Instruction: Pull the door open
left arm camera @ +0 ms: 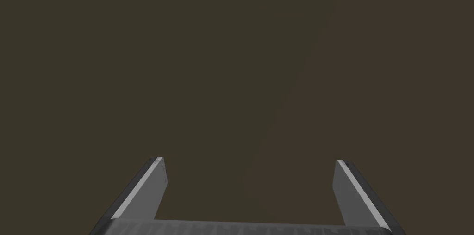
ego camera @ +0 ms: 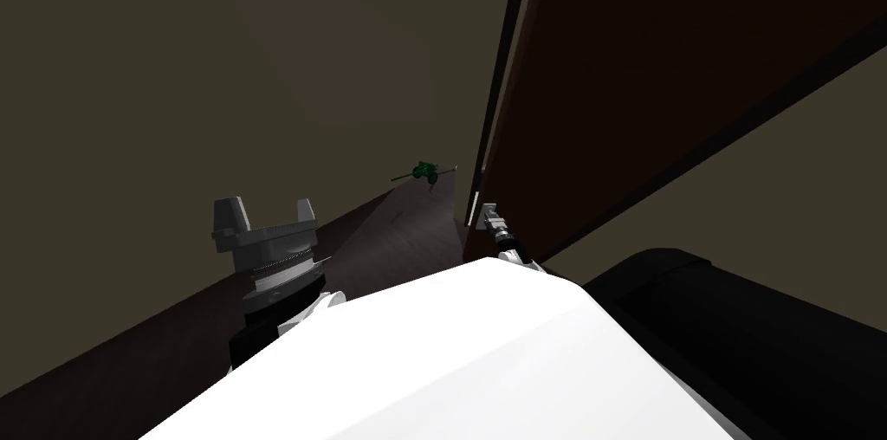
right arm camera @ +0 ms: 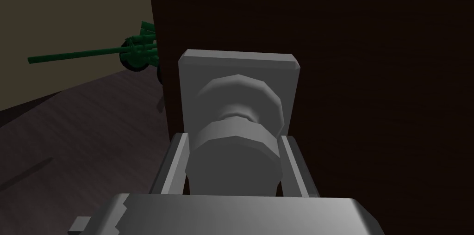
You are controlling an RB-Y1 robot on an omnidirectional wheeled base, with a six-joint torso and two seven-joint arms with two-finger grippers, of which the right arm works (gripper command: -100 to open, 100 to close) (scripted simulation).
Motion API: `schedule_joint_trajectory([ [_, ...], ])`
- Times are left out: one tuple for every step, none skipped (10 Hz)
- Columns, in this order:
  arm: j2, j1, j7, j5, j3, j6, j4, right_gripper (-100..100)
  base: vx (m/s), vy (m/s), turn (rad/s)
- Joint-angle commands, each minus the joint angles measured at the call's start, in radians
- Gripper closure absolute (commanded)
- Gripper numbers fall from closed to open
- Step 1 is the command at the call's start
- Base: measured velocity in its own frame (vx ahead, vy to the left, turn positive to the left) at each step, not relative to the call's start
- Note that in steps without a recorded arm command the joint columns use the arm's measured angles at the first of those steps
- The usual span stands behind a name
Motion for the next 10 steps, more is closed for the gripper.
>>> schedule_joint_trajectory([
  [-0.015, 0.009, -0.014, 0.002, 0.012, -0.011, -0.005, 100, -0.23, -0.026, 0.159],
  [-0.025, 0.013, -0.023, 0.003, 0.019, -0.017, -0.008, 100, -0.213, -0.033, 0.14],
  [-0.035, 0.019, -0.032, 0.004, 0.027, -0.024, -0.011, 100, -0.187, -0.053, 0.121],
  [-0.046, 0.024, -0.041, 0.006, 0.035, -0.03, -0.014, 100, -0.204, -0.066, 0.132],
  [-0.056, 0.029, -0.05, 0.007, 0.042, -0.037, -0.017, 100, -0.234, -0.046, 0.135],
  [-0.066, 0.034, -0.058, 0.008, 0.049, -0.043, -0.019, 100, -0.227, -0.043, 0.112],
  [-0.079, 0.04, -0.069, 0.009, 0.059, -0.051, -0.023, 100, -0.228, -0.062, 0.143],
  [-0.088, 0.045, -0.077, 0.01, 0.065, -0.057, -0.025, 100, -0.235, -0.048, 0.119],
  [-0.081, 0.042, -0.07, 0.01, 0.062, -0.049, -0.023, 100, -0.103, -0.012, 0.034],
  [-0.095, 0.05, -0.084, 0.013, 0.076, -0.059, -0.023, 100, -0.147, -0.028, 0.104],
])
